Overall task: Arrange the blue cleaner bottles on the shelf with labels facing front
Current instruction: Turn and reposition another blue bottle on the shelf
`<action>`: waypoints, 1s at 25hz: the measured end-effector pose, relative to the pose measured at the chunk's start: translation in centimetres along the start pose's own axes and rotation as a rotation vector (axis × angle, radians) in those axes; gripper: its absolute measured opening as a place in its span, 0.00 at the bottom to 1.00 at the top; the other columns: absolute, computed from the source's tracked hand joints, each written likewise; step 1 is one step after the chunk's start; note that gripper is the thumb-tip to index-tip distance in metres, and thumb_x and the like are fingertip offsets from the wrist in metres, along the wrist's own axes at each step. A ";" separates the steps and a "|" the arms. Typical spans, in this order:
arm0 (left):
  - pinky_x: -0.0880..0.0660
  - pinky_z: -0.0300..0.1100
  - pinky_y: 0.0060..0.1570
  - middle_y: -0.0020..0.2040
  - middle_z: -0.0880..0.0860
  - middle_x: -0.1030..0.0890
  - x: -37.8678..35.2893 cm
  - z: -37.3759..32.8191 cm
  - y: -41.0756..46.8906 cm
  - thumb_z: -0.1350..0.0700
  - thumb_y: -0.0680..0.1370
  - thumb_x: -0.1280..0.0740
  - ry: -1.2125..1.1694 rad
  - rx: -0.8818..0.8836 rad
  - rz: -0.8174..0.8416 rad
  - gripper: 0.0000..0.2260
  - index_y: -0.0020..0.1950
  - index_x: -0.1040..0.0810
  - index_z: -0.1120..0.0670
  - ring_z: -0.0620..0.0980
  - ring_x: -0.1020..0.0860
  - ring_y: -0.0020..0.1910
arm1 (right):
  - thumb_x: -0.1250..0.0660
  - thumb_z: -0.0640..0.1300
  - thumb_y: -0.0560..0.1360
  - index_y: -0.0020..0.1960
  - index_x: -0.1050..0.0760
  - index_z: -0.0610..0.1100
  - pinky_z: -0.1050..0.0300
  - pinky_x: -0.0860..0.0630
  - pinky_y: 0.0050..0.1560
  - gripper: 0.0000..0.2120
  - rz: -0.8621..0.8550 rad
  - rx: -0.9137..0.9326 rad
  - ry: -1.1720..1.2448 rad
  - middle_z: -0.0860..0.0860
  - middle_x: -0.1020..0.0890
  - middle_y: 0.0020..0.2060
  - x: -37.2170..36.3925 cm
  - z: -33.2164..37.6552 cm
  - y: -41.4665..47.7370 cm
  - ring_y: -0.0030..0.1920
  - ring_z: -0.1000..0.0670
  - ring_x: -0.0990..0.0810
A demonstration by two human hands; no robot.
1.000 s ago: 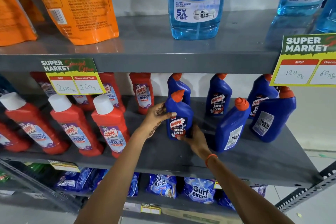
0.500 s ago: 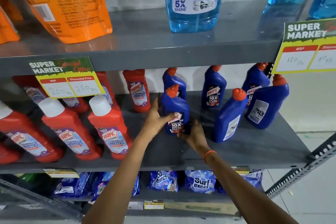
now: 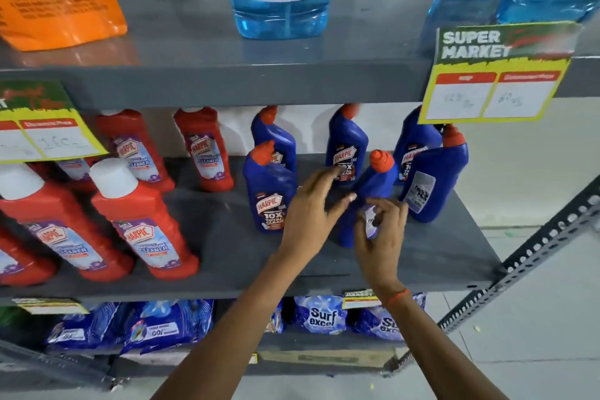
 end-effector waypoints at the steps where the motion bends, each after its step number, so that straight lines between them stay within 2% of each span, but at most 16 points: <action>1: 0.23 0.49 0.56 0.58 0.57 0.19 -1.6 0.6 0.3 0.46 0.72 0.32 -0.013 0.075 0.087 0.24 0.64 0.29 0.54 0.53 0.22 0.56 | 0.35 0.43 0.69 0.54 0.31 0.41 0.53 0.29 0.55 0.15 -0.003 -0.061 -0.014 0.39 0.26 0.50 0.5 -2.1 0.0 0.54 0.53 0.33; 3: 0.22 0.52 0.52 0.57 0.57 0.18 -4.2 1.4 0.6 0.46 0.69 0.28 -0.002 0.202 0.190 0.26 0.64 0.29 0.52 0.57 0.20 0.54 | 0.29 0.53 0.64 0.61 0.32 0.38 0.56 0.30 0.63 0.31 0.107 -0.204 -0.022 0.40 0.28 0.56 1.0 -6.3 -0.1 0.59 0.53 0.33; 5: 0.23 0.48 0.50 0.55 0.58 0.18 -5.5 1.4 1.0 0.48 0.67 0.25 0.033 0.268 0.186 0.26 0.62 0.27 0.55 0.58 0.20 0.53 | 0.25 0.60 0.58 0.67 0.36 0.41 0.52 0.30 0.66 0.45 0.312 -0.321 -0.015 0.45 0.31 0.60 0.5 -9.2 -0.5 0.62 0.49 0.32; 7: 0.25 0.46 0.45 0.50 0.59 0.17 -5.6 1.2 1.5 0.49 0.66 0.24 0.054 0.319 0.097 0.23 0.55 0.23 0.58 0.58 0.20 0.48 | 0.22 0.59 0.56 0.71 0.41 0.43 0.46 0.31 0.68 0.52 0.472 -0.380 -0.048 0.45 0.32 0.63 -0.5 -10.1 -0.7 0.65 0.46 0.32; 9: 0.26 0.46 0.42 0.47 0.58 0.17 -5.4 1.1 1.6 0.49 0.65 0.23 0.053 0.371 0.011 0.20 0.50 0.22 0.58 0.57 0.20 0.45 | 0.20 0.54 0.57 0.73 0.47 0.41 0.51 0.38 0.71 0.55 0.553 -0.394 -0.072 0.43 0.34 0.66 -1.4 -10.1 -0.5 0.69 0.45 0.37; 11: 0.26 0.46 0.41 0.44 0.58 0.17 -5.5 0.5 1.6 0.49 0.65 0.23 0.036 0.391 -0.042 0.19 0.47 0.22 0.59 0.57 0.20 0.43 | 0.20 0.53 0.58 0.74 0.49 0.41 0.53 0.40 0.71 0.55 0.600 -0.410 -0.040 0.43 0.35 0.67 -1.6 -10.4 0.0 0.70 0.46 0.38; 13: 0.25 0.48 0.41 0.41 0.57 0.19 -5.6 0.5 1.6 0.47 0.63 0.23 0.031 0.409 -0.063 0.19 0.44 0.23 0.58 0.56 0.21 0.40 | 0.20 0.53 0.57 0.73 0.44 0.44 0.51 0.35 0.69 0.52 0.626 -0.409 0.021 0.45 0.32 0.65 -1.6 -11.2 0.4 0.68 0.47 0.34; 15: 0.23 0.50 0.41 0.40 0.54 0.19 -5.3 0.8 1.8 0.45 0.62 0.24 -0.004 0.452 -0.075 0.19 0.42 0.23 0.56 0.54 0.21 0.39 | 0.20 0.53 0.57 0.68 0.37 0.48 0.50 0.26 0.63 0.45 0.669 -0.457 0.142 0.49 0.26 0.62 -1.5 -12.2 0.7 0.62 0.49 0.26; 17: 0.21 0.52 0.45 0.43 0.54 0.17 -4.9 1.2 2.1 0.45 0.61 0.23 -0.155 0.503 -0.061 0.18 0.43 0.22 0.54 0.52 0.18 0.42 | 0.20 0.48 0.59 0.63 0.32 0.50 0.54 0.22 0.55 0.36 0.758 -0.536 0.320 0.50 0.20 0.57 -1.5 -12.6 1.3 0.56 0.48 0.20; 19: 0.20 0.51 0.47 0.46 0.55 0.15 -4.7 0.9 2.6 0.51 0.64 0.23 -0.328 0.519 -0.021 0.15 0.45 0.21 0.54 0.52 0.17 0.46 | 0.22 0.41 0.63 0.61 0.29 0.46 0.56 0.19 0.48 0.29 0.861 -0.612 0.525 0.45 0.18 0.55 -1.6 -12.4 2.2 0.53 0.46 0.19; 21: 0.21 0.46 0.47 0.47 0.55 0.16 -4.8 0.4 3.0 0.59 0.68 0.25 -0.457 0.527 0.007 0.13 0.50 0.21 0.56 0.49 0.17 0.46 | 0.23 0.37 0.64 0.62 0.29 0.44 0.57 0.18 0.44 0.28 0.910 -0.653 0.629 0.41 0.18 0.56 -1.7 -11.8 2.8 0.51 0.45 0.18; 23: 0.23 0.41 0.47 0.48 0.52 0.16 -5.3 0.1 3.2 0.62 0.71 0.28 -0.550 0.530 -0.002 0.13 0.55 0.22 0.57 0.45 0.18 0.46 | 0.24 0.36 0.65 0.63 0.30 0.44 0.54 0.17 0.45 0.28 0.863 -0.662 0.653 0.41 0.19 0.56 -1.7 -11.6 2.8 0.52 0.43 0.18; 25: 0.23 0.35 0.48 0.52 0.48 0.18 -6.4 -0.4 3.0 0.61 0.74 0.32 -0.597 0.529 -0.008 0.16 0.62 0.26 0.53 0.41 0.19 0.49 | 0.25 0.36 0.67 0.63 0.31 0.44 0.50 0.17 0.48 0.27 0.780 -0.686 0.676 0.40 0.19 0.57 -1.8 -12.0 2.4 0.55 0.41 0.19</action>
Point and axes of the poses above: each hand's wrist, its own y-axis towards the middle knuckle, its own x-axis out of the back of the hand, z = x × y, the point moved 6 cm from there along y, towards the middle knuckle
